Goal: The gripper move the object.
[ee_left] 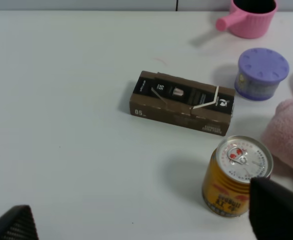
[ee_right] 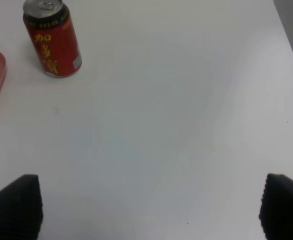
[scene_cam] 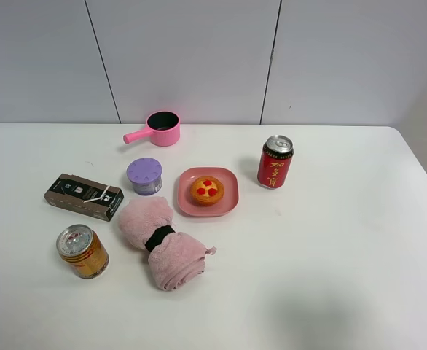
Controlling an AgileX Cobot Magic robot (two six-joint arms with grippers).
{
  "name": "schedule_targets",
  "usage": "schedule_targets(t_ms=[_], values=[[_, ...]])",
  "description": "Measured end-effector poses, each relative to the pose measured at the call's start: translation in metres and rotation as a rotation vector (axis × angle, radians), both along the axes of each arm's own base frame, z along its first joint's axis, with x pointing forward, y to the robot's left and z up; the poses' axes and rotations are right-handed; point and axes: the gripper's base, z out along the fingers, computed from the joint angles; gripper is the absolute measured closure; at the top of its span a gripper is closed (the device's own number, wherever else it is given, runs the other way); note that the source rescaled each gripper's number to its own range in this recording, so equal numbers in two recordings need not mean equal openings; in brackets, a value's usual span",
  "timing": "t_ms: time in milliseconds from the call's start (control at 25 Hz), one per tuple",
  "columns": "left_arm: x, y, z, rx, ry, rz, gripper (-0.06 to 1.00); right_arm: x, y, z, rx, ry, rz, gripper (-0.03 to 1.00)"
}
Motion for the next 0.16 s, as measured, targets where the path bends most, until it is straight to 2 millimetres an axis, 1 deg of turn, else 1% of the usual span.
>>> schedule_targets(t_ms=[160], values=[[0.0, 0.0, 0.0, 0.0, 0.0, 0.0, -0.06, 0.0, 0.0, 0.0, 0.004, 0.0, -0.002, 0.34]])
